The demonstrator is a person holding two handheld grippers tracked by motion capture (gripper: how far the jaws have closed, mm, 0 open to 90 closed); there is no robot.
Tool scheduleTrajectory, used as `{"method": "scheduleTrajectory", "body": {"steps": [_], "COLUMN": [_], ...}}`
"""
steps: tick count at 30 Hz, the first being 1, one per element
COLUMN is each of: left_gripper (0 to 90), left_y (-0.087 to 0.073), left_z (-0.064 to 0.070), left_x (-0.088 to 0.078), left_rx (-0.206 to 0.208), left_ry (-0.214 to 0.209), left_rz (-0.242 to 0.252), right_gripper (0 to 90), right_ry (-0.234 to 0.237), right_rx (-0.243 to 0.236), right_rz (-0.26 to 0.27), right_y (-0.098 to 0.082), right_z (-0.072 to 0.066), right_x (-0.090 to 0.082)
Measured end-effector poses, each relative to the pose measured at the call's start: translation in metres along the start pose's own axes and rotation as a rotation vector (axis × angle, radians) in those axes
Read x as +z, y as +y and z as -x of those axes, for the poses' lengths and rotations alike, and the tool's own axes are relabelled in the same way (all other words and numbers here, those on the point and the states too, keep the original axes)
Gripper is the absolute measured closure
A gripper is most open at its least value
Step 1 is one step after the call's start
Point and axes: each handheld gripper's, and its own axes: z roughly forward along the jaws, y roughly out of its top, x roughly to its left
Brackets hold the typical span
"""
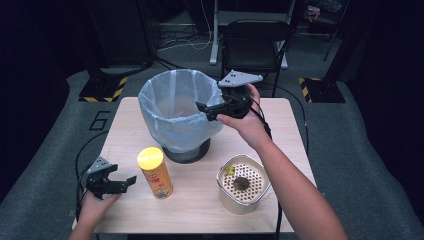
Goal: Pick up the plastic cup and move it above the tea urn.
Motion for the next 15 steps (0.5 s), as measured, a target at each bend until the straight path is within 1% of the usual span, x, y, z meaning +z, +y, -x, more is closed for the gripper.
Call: {"method": "scheduleTrajectory", "body": {"steps": [1,2,3,5,7,8,9,12,13,14,15], "left_gripper": [4.1,4.1,4.1,4.1,4.1,4.1,4.2,4.2,4.2,4.2,4.3], "left_y": [0.003,0.004,0.006,0.009,0.011,0.013,0.018,0.022,0.024,0.025,0.025], "left_z": [0.006,0.007,0.009,0.012,0.013,0.015,0.017,0.019,0.021,0.023,0.023], "left_x": [-0.004,-0.006,-0.009,-0.014,-0.016,-0.018,-0.023,-0.026,-0.028,-0.032,-0.032], "left_rx": [0.021,0.030,0.035,0.055,0.057,0.058,0.066,0.068,0.066,0.076,0.076], "left_ry": [-0.006,-0.012,-0.027,-0.040,-0.038,-0.036,-0.055,-0.059,-0.064,-0.081,-0.081], "left_rz": [0.025,0.027,0.028,0.029,0.029,0.052,0.048,0.048,0.051,0.050,0.050], "right_gripper": [8.2,8.2,8.2,8.2,8.3,9.0,9.2,10.3,11.9,13.5,13.5], "right_ry": [0.003,0.003,0.005,0.005,0.004,0.000,-0.005,-0.014,-0.017,-0.015,-0.015], "right_rx": [0.000,0.003,0.002,0.000,0.002,0.002,-0.004,-0.007,-0.010,-0.011,-0.011], "right_rz": [-0.003,-0.007,-0.009,-0.013,-0.018,-0.021,-0.029,-0.038,-0.035,-0.031,-0.031], "right_y": [-0.003,-0.005,-0.006,-0.009,-0.011,-0.013,-0.014,-0.014,-0.015,-0.017,-0.017], "right_z": [0.001,0.002,0.002,0.002,0.003,0.003,0.003,0.004,0.004,0.005,0.005], "right_x": [-0.003,-0.005,-0.006,-0.010,-0.013,-0.016,-0.018,-0.022,-0.025,-0.031,-0.031]}}
